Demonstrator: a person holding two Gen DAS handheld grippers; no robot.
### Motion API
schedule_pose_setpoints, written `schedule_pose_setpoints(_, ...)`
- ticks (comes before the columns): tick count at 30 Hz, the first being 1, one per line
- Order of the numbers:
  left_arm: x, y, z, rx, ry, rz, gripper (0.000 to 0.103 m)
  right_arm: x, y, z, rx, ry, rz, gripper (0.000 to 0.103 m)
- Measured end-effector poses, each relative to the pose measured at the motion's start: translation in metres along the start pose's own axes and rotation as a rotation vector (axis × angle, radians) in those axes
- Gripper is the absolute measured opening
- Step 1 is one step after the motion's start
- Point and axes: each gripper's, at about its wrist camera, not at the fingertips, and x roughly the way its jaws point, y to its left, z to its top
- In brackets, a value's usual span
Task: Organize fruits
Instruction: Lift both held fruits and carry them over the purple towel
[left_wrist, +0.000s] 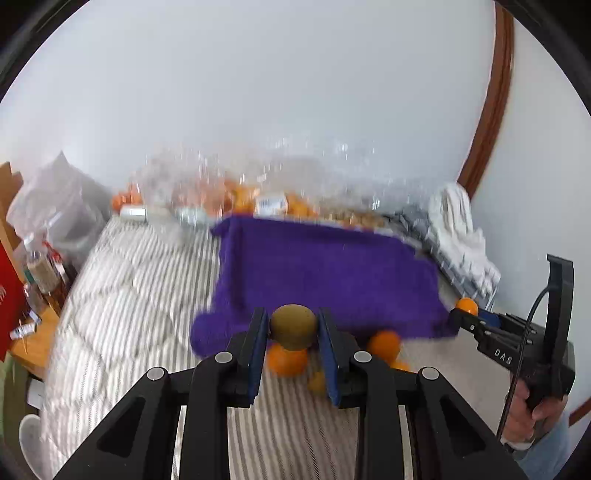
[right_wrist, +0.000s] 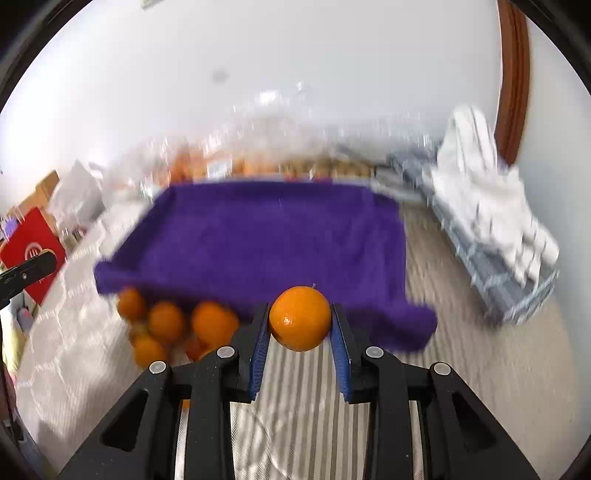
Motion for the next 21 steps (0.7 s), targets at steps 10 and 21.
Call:
schedule_pose_setpoints(10,0.012,-0.023,0.081,0.049,-0.049,0.037,0.026,-0.007,0.003,0.093,-0.019,-0.07,0.014,0.031)
schedule_pose_setpoints(21,0.092,-0.02,0.107,0.063,-0.006,0.081,0.026,0.066,0.003,0.127,-0.04,-0.055,0.025,0.031)
